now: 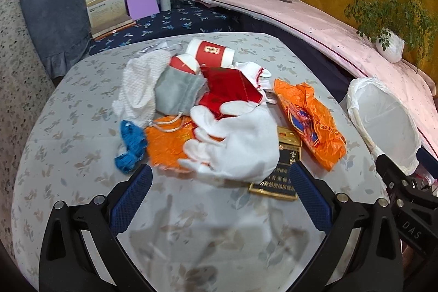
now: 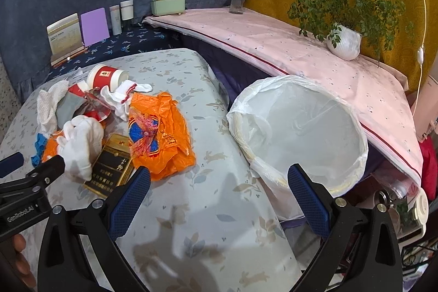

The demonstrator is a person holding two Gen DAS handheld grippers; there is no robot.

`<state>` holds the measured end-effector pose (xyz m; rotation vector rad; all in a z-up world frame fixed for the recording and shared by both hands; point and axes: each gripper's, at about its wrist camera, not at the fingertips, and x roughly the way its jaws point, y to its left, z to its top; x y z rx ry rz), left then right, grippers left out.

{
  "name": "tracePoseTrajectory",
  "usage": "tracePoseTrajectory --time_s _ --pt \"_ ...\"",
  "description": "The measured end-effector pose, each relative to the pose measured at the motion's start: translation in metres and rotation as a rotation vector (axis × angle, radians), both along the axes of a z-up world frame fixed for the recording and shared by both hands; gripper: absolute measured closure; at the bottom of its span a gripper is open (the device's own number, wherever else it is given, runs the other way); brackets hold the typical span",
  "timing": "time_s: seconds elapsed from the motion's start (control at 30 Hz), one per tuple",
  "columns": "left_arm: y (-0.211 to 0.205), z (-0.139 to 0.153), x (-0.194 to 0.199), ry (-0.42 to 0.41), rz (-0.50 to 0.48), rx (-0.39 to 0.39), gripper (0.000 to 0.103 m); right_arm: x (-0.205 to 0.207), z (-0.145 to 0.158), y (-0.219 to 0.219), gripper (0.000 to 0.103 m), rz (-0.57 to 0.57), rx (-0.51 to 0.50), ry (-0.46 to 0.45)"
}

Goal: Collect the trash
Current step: 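Grasp the orange plastic bag with the right tool while the left tool grasps the white glove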

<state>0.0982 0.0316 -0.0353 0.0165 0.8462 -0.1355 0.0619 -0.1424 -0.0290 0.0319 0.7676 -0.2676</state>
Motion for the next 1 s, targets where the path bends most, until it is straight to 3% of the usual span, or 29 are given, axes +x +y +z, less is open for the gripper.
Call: tracePoseTrajectory --time_s 0.23,0.3,0.43,0.6,0.7,0.87,1.0 --pt "-0.019 -0.020 0.032 0.050 -0.018 -0.007 0.013 0.029 -0.013 -0.008 0.007 0.001 0.058 0.024" --pt "-0.016 -0.023 0.038 0.066 -0.019 -0.023 0.026 0.037 -0.017 -0.007 0.008 0.009 0.079 0.028" --pt "-0.009 -0.029 0.044 0.092 -0.032 -0.049 0.041 0.051 -0.026 -0.001 0.015 0.031 0.084 0.050" --pt "0.001 -0.028 0.045 0.099 -0.036 -0.080 0.069 0.066 -0.037 0.012 0.031 0.073 0.101 0.082" --pt "0.006 -0.024 0.043 0.096 -0.037 -0.101 0.077 0.071 -0.041 0.021 0.046 0.101 0.102 0.094" --pt "0.011 -0.016 0.034 0.076 -0.047 -0.119 0.080 0.077 -0.051 0.030 0.079 0.152 0.139 0.122" --pt "0.014 -0.008 0.024 0.061 -0.047 -0.131 0.080 0.071 -0.048 0.030 0.084 0.169 0.170 0.101"
